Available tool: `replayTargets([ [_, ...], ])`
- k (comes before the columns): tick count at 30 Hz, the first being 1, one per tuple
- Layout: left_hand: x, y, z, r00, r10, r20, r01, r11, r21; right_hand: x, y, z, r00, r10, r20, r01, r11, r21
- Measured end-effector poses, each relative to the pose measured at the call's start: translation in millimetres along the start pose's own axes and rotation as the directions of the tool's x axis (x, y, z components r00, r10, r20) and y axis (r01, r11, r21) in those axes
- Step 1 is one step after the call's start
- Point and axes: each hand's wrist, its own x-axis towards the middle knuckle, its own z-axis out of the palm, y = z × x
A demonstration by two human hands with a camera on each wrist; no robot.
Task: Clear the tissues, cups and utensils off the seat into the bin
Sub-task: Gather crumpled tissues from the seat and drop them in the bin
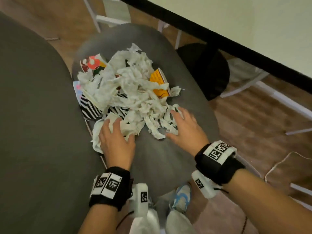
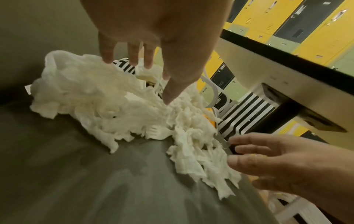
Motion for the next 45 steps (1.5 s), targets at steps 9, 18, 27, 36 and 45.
replayTargets([
  [9, 13, -19, 25, 0.998, -0.016, 0.062, 0.02, 0.998, -0.068, 31, -5, 40, 0.999, 0.033, -0.012, -0.035, 0.975, -0.218],
  [18, 4, -9, 22, 0.982, -0.184, 0.034, 0.18, 0.875, -0.449, 15, -1, 25, 0.99, 0.073, -0.117, -0.072, 0.997, 0.012],
  [27, -10, 1, 19, 0.957, -0.24, 0.163, 0.284, 0.661, -0.695, 12, -6, 24, 0.972, 0.235, 0.0, -0.23, 0.953, 0.199],
  [36, -18, 0, 33, 0.959, -0.241, 0.146, 0.281, 0.76, -0.586, 12, 14, 40, 0.966, 0.248, -0.071, -0.245, 0.969, 0.044],
  [45, -31, -9, 51, 0.974, 0.074, 0.214, 0.022, 0.91, -0.413, -11, 25, 37, 0.997, 0.051, -0.054, -0.055, 0.995, -0.081],
])
